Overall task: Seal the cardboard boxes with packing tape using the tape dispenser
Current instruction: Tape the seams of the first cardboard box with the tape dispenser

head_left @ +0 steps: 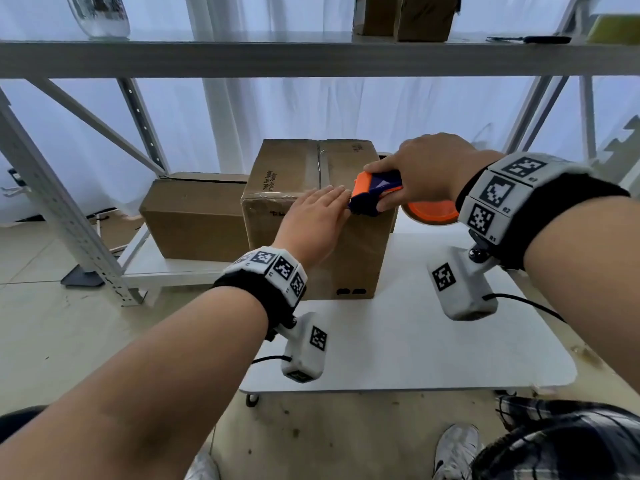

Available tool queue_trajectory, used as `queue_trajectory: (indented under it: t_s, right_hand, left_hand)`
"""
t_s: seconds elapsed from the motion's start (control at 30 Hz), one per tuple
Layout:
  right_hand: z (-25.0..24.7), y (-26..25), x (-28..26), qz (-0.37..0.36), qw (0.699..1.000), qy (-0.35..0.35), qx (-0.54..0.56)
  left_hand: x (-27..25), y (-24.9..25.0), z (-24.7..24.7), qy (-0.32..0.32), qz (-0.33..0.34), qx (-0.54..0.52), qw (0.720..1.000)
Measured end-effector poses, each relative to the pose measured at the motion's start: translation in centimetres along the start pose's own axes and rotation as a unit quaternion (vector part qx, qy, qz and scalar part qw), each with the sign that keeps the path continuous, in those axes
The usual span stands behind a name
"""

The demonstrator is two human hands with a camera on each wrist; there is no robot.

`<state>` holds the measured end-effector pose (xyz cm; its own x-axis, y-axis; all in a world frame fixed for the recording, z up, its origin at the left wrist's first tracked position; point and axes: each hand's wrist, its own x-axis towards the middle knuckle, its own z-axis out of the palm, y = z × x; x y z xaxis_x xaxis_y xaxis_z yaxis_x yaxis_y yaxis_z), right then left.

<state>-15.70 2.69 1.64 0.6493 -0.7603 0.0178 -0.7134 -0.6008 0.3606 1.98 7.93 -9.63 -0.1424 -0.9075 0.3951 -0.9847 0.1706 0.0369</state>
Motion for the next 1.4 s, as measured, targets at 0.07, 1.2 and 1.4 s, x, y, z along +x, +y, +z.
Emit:
queue_trajectory:
  t_s: [0.07,1.2,1.4]
  right_hand:
    - [0.2,0.0,-0.1,0.0,1.0,0.002,0.01]
    - [0.8,2.1,-2.1,-0.002,0.999,0.006,-0.052]
    - [0.7,2.4,-1.6,-0.001,0.999,-0.004,-0.04]
  left_hand:
    - [0.0,-0.5,-0.1,-0.003,0.008,-0.007,1.0]
    - [0.3,-0.1,-1.1,0.07,-0.041,-0.145,0.986]
    - [2.2,1.1,-0.7,0.034,-0.031,-0.122,0.991]
